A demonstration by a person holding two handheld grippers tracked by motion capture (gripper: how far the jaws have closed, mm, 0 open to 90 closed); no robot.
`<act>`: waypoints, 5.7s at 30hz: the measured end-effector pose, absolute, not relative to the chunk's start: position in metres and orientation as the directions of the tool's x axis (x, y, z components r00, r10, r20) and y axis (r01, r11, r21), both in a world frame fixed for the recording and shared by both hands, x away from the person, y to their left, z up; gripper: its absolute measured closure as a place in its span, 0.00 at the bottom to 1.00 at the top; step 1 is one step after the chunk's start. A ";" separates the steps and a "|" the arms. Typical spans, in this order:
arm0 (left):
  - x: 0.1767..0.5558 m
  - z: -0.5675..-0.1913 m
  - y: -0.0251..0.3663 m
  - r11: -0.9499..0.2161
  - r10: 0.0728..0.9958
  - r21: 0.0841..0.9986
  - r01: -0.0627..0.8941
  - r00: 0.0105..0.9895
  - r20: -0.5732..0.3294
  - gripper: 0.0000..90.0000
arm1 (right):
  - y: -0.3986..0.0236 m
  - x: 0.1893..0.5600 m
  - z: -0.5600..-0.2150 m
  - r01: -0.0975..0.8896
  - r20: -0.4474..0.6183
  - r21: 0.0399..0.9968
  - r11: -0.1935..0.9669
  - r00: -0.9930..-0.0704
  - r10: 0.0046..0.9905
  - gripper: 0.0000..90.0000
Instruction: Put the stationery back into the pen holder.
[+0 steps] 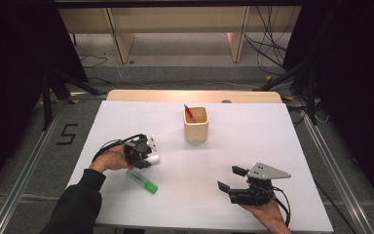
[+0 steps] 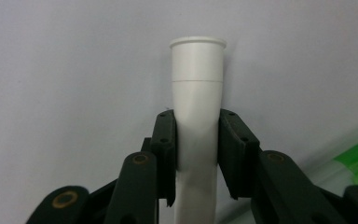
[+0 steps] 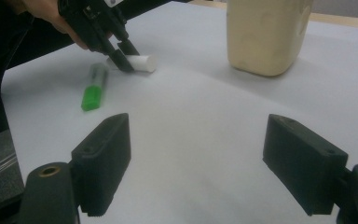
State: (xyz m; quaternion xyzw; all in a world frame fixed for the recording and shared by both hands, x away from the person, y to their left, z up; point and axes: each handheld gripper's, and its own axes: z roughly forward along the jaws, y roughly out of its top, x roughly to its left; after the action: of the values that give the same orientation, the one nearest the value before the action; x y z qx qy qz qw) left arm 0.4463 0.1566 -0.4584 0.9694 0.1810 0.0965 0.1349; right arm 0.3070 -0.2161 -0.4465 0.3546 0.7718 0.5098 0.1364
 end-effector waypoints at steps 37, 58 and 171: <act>0.437 -0.410 0.176 -0.303 0.754 0.884 0.357 0.657 -0.007 0.77 | -0.218 0.306 -0.446 0.401 0.158 0.893 0.205 -0.705 0.691 0.26; 0.429 -0.390 0.136 -0.109 0.733 0.951 0.288 0.670 -0.119 0.77 | -0.220 0.306 -0.445 0.395 0.160 0.899 0.191 -0.700 0.696 0.26; 0.502 -0.386 0.056 -0.124 0.752 0.886 0.447 0.625 -0.210 0.39 | -0.219 0.304 -0.445 0.390 0.165 0.900 0.193 -0.716 0.678 0.26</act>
State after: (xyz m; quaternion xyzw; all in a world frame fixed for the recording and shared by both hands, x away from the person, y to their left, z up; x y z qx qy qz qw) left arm 0.5024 0.0564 -0.3863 0.7353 0.4078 0.1461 0.5212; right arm 0.3044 -0.2185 -0.4451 0.3511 0.7603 0.5294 0.1359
